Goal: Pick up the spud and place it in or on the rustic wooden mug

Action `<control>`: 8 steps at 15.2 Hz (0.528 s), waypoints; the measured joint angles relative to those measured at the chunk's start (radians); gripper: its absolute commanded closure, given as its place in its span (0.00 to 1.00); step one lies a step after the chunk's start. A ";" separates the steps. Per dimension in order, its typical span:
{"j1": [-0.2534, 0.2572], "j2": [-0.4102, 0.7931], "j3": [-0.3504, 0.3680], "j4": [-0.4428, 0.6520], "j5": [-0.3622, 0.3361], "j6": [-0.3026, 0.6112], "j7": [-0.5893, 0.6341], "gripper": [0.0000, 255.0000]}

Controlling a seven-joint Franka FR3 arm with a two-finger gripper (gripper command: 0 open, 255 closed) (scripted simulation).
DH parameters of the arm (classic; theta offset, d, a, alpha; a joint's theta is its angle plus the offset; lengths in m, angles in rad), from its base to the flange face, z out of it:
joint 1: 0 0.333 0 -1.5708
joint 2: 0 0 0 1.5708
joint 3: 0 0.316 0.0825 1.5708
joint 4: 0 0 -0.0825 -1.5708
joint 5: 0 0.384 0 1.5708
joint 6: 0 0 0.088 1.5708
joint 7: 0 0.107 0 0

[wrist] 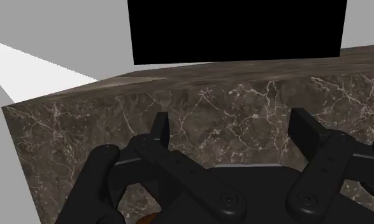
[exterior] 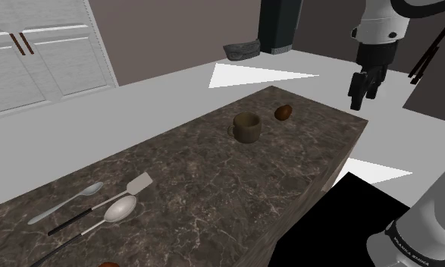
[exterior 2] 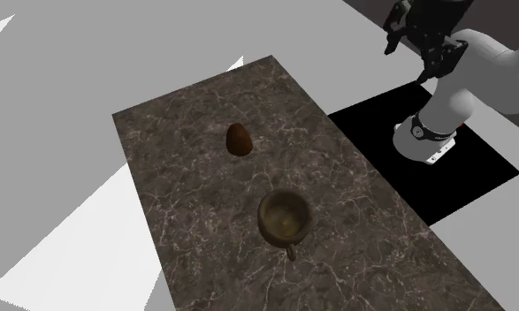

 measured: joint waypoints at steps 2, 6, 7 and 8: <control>0.004 0.009 -0.006 -0.003 -0.013 0.011 -0.020 0.00; 0.028 0.086 -0.050 -0.013 -0.112 0.100 -0.179 0.00; 0.035 0.120 -0.061 -0.005 -0.138 0.128 -0.221 0.00; 0.041 0.144 -0.073 -0.006 -0.165 0.157 -0.265 0.00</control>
